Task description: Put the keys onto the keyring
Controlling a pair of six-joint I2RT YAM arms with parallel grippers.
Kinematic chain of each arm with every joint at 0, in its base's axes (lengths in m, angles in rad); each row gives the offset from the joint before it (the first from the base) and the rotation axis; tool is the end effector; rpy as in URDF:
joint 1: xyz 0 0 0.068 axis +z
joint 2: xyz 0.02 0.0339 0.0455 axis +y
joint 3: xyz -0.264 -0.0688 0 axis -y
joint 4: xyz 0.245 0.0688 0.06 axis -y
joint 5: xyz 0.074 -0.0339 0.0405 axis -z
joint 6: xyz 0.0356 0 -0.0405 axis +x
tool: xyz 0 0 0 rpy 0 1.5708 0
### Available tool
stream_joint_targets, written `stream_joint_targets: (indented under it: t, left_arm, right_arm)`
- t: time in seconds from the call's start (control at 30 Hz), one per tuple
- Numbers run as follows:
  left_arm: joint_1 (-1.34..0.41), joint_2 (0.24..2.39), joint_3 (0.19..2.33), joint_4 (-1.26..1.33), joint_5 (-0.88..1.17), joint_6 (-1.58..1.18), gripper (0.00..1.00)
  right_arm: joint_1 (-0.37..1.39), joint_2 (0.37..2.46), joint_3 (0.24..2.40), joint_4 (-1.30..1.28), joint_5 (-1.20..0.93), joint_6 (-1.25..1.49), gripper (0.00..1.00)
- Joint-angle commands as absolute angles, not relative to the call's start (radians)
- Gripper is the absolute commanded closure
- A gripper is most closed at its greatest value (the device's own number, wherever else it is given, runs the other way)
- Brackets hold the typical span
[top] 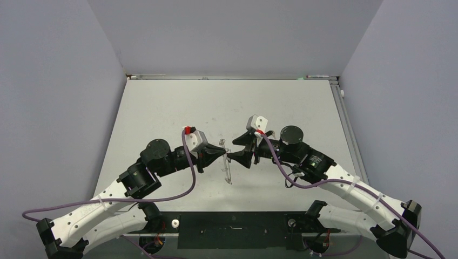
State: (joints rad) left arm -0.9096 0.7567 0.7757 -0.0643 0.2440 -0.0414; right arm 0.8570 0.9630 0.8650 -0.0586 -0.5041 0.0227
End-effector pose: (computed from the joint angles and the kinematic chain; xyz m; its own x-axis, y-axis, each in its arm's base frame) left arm 0.1039 -0.1476 0.3545 -0.0656 0.0189 -0.9977 0.9121 0.4065 -0.0523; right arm 0.1329 0.1797 0.3496 -0.1242 -0.1130 -0.9858 -0.9717 0.2153 0.0977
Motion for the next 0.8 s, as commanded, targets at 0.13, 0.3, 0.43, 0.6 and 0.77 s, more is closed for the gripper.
stream_joint_targets:
  t: [0.13,0.3,0.43,0.6,0.77]
  left_arm:
    - [-0.889,0.734,0.784,0.055,0.307,-0.061,1.00]
    - [-0.886,0.733,0.783,0.060,0.315,-0.067,1.00]
    - [-0.878,0.731,0.782,0.068,0.329,-0.075,1.00]
    - [-0.876,0.732,0.782,0.076,0.340,-0.083,1.00]
    - [-0.873,0.733,0.780,0.077,0.341,-0.084,1.00]
  right_arm:
    - [0.848,0.980,0.927,0.040,-0.614,0.008,0.49]
    - [0.846,0.981,0.927,0.052,-0.634,0.008,0.50]
    - [0.841,0.989,0.934,0.054,-0.651,0.008,0.60]
    - [0.839,1.000,0.942,0.057,-0.675,0.008,0.69]
    - [0.840,1.003,0.942,0.065,-0.681,0.009,0.74]
